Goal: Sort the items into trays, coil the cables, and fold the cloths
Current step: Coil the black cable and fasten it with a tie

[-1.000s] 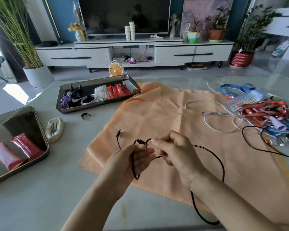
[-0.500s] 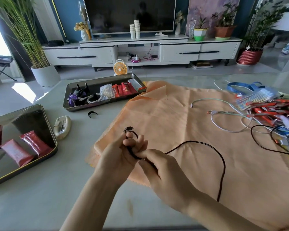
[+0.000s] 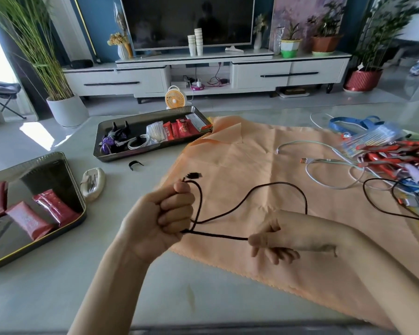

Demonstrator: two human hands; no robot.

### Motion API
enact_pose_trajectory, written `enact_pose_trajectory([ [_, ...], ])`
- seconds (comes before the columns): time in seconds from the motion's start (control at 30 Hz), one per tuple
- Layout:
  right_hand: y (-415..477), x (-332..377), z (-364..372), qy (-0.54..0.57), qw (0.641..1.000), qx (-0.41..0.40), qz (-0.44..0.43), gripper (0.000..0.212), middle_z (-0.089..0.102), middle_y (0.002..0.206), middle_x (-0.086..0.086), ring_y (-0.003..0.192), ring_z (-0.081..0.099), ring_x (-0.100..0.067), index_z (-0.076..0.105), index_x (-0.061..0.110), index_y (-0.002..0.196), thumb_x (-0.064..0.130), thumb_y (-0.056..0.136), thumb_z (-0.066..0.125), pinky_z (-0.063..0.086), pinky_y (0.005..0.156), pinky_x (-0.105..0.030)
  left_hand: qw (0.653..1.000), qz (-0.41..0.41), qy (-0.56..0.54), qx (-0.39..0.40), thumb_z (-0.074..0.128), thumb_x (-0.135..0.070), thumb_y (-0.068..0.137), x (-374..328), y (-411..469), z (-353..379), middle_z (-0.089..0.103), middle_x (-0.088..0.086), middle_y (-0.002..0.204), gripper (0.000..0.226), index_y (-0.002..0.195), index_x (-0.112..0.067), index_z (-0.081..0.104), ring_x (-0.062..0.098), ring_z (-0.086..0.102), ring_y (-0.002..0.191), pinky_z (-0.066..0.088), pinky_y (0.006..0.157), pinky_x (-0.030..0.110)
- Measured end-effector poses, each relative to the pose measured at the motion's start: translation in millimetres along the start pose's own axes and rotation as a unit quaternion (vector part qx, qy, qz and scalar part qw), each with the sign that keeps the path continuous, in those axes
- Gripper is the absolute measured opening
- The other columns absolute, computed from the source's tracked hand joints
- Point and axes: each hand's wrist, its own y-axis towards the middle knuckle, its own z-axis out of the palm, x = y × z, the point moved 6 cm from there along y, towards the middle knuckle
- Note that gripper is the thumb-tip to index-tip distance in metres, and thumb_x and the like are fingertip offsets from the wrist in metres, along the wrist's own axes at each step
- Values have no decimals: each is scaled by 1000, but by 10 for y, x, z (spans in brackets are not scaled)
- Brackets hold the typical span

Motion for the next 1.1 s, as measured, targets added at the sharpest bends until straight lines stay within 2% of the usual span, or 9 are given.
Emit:
enact_pose_trajectory([
  [0.07,8,-109,-134,-68,996,-44,48,33,56,46,9,39,46,-5,66,16,68,44,85,62,37,41,-15,999,-30,34,23,75,-12,70,125,-29,89,26,-10,44,16,68,-13,60,4,13,37,14,33,17],
  [0.2,35,-51,-390,-141,955,-260,25,41,45,47,7,46,41,-9,50,16,50,41,76,71,34,50,-23,989,-72,124,-37,46,-22,87,497,19,109,31,-11,42,22,73,-11,60,2,13,33,13,30,14],
  [0.33,-14,162,-278,-135,907,-398,-36,20,55,55,-1,60,52,-21,62,10,64,19,82,60,42,58,-33,956,-25,250,-150,37,-18,99,730,136,-15,70,7,69,25,82,-9,52,7,38,31,26,31,14],
  [0.43,-43,288,-90,-136,899,-405,-97,21,58,66,-9,67,54,-24,62,2,72,11,87,50,43,64,-37,951,51,222,-208,34,-17,102,671,167,-68,72,14,72,29,85,-2,52,19,67,51,46,41,18],
  [0.63,-181,555,322,-184,870,-411,-202,19,45,91,3,71,52,-17,63,12,99,16,96,45,44,68,-30,944,96,206,-238,35,-21,102,607,214,-163,62,6,62,38,80,0,59,13,58,52,45,46,20],
  [0.77,-88,586,614,-289,867,-356,-197,51,55,111,-9,83,61,-20,48,6,135,-3,84,51,51,66,-24,962,62,116,-241,34,-22,101,615,235,-213,72,12,89,35,83,-5,59,21,68,87,48,85,33],
  [0.9,-49,552,794,-318,859,-343,-210,61,61,91,-6,61,56,-15,54,4,130,-6,72,68,43,54,-18,969,133,-17,-208,25,-11,101,363,223,-158,50,6,65,36,70,-11,43,14,59,54,49,56,22],
  [1.03,12,474,620,-19,938,-282,-200,14,56,70,14,64,54,-1,62,15,105,17,96,50,39,61,-13,967,156,-101,-177,28,-12,99,114,182,-208,34,-10,42,34,69,-14,44,3,36,33,31,34,13],
  [1.1,60,409,526,100,955,-226,-164,15,50,54,14,50,50,-1,62,14,86,19,95,52,40,53,-15,972,146,-109,-145,32,-13,95,77,163,-182,31,-11,41,29,69,-16,45,4,29,31,25,33,12],
])
